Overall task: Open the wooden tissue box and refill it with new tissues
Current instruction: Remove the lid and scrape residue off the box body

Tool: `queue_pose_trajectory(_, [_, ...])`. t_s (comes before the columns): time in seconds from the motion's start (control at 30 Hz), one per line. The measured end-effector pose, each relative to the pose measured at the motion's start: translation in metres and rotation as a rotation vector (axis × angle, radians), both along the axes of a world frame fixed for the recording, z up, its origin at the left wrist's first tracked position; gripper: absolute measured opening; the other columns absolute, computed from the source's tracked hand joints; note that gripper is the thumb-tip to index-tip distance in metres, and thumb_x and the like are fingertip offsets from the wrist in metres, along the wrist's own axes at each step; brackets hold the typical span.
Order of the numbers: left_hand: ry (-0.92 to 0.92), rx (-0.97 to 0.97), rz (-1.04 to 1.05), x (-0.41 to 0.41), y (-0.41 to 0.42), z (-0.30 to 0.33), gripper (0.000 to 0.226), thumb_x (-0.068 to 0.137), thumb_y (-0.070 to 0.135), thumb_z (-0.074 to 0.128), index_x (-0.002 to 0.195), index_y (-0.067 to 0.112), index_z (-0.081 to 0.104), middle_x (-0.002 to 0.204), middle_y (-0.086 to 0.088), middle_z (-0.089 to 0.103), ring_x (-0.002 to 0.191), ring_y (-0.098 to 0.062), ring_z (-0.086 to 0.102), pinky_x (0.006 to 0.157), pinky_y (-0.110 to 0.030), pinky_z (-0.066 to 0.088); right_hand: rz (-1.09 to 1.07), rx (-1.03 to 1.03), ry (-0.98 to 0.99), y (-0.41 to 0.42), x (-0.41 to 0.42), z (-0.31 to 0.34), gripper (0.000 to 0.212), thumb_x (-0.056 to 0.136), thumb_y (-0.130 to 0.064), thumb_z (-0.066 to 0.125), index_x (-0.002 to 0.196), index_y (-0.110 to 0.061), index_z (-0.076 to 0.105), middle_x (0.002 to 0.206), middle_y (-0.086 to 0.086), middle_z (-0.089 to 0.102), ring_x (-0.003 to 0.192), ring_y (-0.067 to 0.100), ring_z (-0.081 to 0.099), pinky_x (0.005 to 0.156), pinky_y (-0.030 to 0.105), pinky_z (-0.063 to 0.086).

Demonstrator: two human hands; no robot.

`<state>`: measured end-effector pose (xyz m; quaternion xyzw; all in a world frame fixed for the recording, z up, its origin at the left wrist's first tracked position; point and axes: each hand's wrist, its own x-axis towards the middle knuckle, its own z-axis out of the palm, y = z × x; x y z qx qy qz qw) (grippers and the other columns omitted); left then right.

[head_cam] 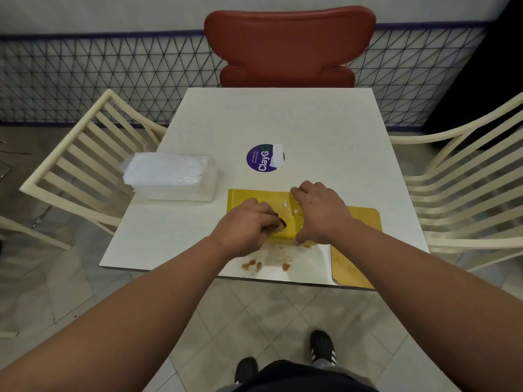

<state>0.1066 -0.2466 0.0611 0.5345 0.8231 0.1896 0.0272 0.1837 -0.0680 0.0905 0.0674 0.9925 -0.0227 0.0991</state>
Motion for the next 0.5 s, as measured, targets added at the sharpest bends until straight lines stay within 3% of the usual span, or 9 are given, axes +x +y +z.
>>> queue_pose_trajectory(0.17, [-0.015, 0.064, 0.248, -0.015, 0.017, -0.001, 0.018, 0.091, 0.021, 0.059, 0.096, 0.024, 0.075, 0.095, 0.001, 0.068, 0.084, -0.026, 0.053, 0.073, -0.036, 0.046, -0.004, -0.005, -0.006, 0.001, 0.0, 0.001, 0.111, 0.057, -0.061, 0.082, 0.146, -0.021, 0.029, 0.136, 0.0, 0.039, 0.122, 0.022, 0.04, 0.099, 0.034, 0.038])
queue_pose_trajectory(0.37, [-0.015, -0.029, -0.06, 0.005, -0.008, -0.002, 0.026, 0.084, 0.02, 0.053, 0.098, 0.025, 0.075, 0.097, 0.005, 0.068, 0.08, -0.023, 0.054, 0.068, -0.033, 0.048, 0.007, -0.005, 0.005, 0.0, 0.001, 0.0, 0.111, 0.057, -0.06, 0.083, 0.145, -0.021, 0.029, 0.134, 0.0, 0.04, 0.12, 0.022, 0.041, 0.098, 0.034, 0.038])
queue_pose_trajectory(0.5, [0.01, 0.056, 0.194, -0.016, 0.005, 0.0, 0.022, 0.09, 0.023, 0.055, 0.099, 0.023, 0.075, 0.099, 0.0, 0.069, 0.085, -0.027, 0.054, 0.073, -0.034, 0.046, 0.01, 0.006, 0.006, 0.001, 0.001, 0.0, 0.111, 0.057, -0.061, 0.082, 0.146, -0.02, 0.029, 0.135, 0.0, 0.04, 0.12, 0.022, 0.041, 0.098, 0.034, 0.038])
